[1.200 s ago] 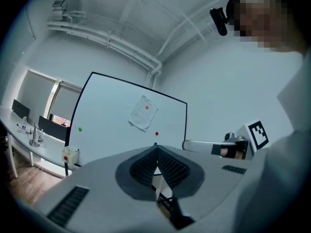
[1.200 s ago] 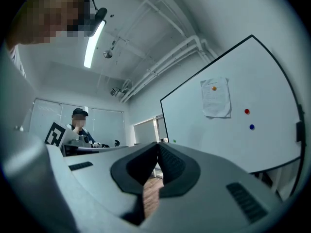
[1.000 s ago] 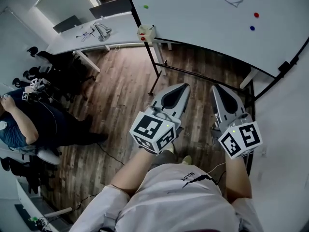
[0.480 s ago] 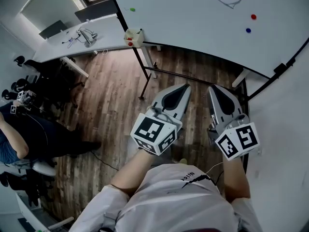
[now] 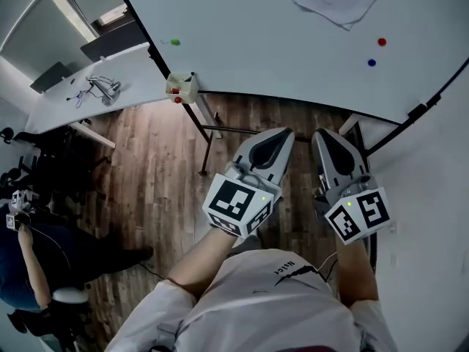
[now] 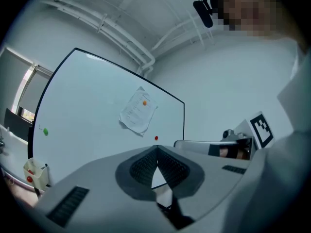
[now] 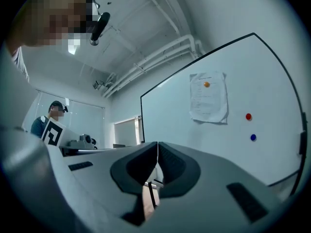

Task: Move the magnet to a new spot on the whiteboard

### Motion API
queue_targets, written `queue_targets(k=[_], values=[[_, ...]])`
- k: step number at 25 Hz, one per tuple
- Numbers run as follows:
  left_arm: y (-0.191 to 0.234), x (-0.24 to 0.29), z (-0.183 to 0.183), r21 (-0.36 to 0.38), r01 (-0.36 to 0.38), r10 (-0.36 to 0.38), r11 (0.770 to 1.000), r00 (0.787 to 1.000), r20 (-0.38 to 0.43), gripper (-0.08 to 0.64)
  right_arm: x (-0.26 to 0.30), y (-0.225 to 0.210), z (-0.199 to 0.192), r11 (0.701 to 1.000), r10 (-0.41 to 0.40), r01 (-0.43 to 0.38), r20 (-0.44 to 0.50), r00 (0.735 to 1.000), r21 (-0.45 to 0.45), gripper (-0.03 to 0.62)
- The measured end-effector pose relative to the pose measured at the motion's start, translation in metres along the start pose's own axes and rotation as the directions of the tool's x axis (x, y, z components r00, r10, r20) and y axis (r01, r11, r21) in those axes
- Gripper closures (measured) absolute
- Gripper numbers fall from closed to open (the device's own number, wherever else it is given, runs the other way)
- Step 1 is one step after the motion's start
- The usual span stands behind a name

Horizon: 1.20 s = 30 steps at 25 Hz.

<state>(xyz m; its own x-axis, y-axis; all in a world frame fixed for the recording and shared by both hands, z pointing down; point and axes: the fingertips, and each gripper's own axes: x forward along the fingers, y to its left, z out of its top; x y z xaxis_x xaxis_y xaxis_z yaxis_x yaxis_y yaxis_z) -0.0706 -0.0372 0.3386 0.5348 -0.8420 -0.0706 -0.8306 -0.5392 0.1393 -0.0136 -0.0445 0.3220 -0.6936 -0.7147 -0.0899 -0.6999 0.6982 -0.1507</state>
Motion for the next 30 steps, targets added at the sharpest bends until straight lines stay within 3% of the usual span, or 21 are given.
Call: queue_targets(k=[6,14,30], values=[[0.046,0.023,-0.002,-0.009,0.070,-0.071,0.997,0.997,-0.024,0.549,0.051,-0.014,-0.014,0.996,-0.084,0.084,-0.003,0.996,0.001,0.578],[0.063,0.071,-0.004,-0.042,0.158,-0.158,0.987,0.987,-0.014,0.549,0.075,-0.053,-0.010,0.982,-0.185,0.185,0.006,0.983,-0.033,0.578],[0.058,0.205,0.007,-0.006,0.163,-0.163,0.987,0.987,0.000,0.549,0.110,-0.182,0.028,0.981,-0.187,0.190,0.066,0.980,-0.045,0.577]])
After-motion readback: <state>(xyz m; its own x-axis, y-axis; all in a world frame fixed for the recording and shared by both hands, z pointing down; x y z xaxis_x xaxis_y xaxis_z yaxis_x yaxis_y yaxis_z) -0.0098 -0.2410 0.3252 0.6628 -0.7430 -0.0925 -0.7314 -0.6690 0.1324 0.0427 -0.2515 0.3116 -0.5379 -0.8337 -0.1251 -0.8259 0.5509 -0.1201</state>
